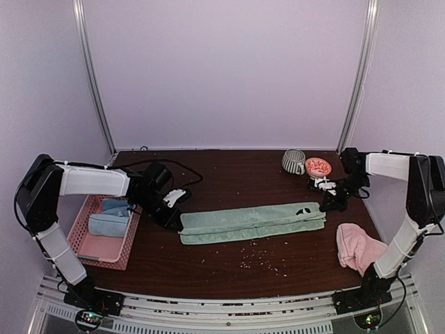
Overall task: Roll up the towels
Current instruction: Fold the towel at the center of the board.
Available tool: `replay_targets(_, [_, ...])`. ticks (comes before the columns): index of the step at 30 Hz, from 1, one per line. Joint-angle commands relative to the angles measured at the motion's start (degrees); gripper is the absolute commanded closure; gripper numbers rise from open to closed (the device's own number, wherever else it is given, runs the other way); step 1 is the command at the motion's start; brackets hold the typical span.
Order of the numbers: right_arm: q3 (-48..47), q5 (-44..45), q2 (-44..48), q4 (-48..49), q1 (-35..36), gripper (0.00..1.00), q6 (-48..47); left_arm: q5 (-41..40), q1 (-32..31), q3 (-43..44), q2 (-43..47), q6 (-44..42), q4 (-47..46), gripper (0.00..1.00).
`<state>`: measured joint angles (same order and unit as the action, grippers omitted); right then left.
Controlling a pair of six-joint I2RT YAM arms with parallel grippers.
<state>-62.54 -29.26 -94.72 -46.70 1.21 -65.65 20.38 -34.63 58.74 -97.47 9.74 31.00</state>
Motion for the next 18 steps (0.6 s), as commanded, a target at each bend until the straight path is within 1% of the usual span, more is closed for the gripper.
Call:
replay_targets(1, [1.32,2.36,-0.61,-1.57,-0.52,1.00,-2.30,-2.00,-0.22,0.61,-1.17,-1.34,0.64,1.00])
replay_targets(7, [1.23,2.37,-1.53,-4.25,-0.27,1.00,-4.16,-2.08,-0.29,0.50,-1.69,-1.81,0.64,1.00])
replay_targets(13, [1.49,3.06,-3.03,-5.31,0.10,1.00,-4.13,-2.01,-0.27,0.71,-2.10,-1.99,0.64,1.00])
replay_targets(18, [2.06,2.99,-2.40,-6.67,0.28,0.95,-5.66,-2.16,-0.33,0.82,-2.04,-2.57,1.28,1.00])
